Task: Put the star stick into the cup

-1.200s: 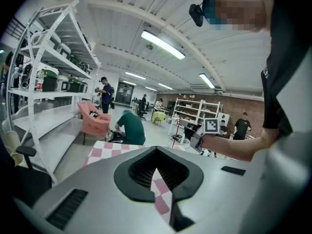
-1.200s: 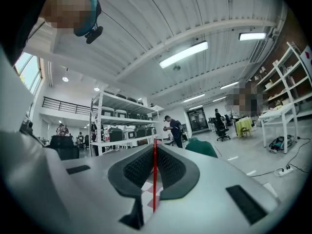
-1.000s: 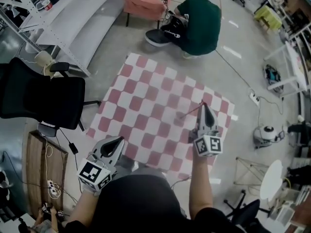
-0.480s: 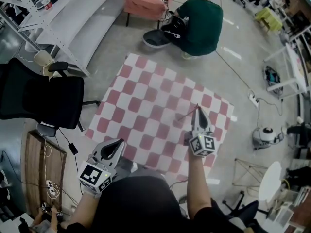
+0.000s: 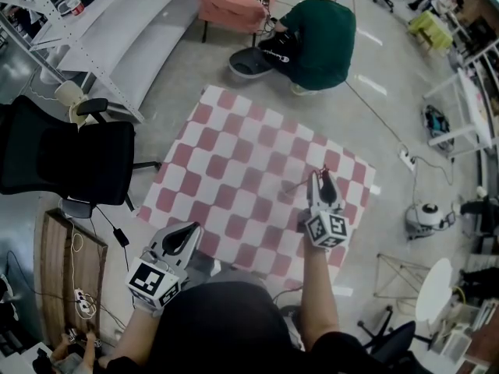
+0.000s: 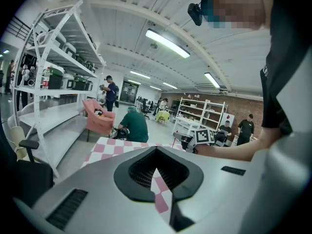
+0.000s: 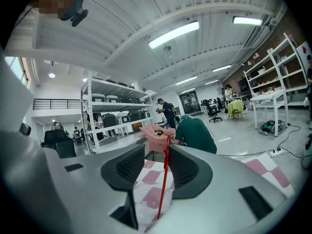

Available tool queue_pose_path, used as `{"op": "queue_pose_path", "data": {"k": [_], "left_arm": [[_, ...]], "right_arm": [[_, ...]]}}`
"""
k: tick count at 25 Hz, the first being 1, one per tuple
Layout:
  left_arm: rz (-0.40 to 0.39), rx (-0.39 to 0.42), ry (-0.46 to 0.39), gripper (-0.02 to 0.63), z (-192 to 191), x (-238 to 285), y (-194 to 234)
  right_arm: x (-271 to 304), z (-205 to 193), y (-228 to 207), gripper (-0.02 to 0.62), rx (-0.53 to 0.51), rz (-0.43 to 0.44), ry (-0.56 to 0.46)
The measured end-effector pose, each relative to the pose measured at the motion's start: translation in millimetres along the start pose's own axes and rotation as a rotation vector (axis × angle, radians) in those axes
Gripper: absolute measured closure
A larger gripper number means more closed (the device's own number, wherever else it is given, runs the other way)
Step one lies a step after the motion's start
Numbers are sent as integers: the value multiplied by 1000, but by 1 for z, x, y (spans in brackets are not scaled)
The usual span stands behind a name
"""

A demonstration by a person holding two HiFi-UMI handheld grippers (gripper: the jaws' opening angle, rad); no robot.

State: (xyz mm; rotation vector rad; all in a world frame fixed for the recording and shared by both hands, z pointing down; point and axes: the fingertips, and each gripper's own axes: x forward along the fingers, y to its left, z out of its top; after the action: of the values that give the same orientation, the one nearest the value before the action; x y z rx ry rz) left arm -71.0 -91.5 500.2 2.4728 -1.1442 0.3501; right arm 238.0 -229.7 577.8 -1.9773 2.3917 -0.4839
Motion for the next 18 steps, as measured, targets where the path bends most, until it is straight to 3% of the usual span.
{"op": "queue_pose_path", "data": {"k": [5, 18], "left_arm": [[2, -7, -4, 566, -3, -3, 0], [-13, -1, -9, 565, -1, -3, -2]], "right_arm": [[0, -8, -1, 377, -24, -14, 45], [-8, -26, -9, 353, 23, -20, 120]]}}
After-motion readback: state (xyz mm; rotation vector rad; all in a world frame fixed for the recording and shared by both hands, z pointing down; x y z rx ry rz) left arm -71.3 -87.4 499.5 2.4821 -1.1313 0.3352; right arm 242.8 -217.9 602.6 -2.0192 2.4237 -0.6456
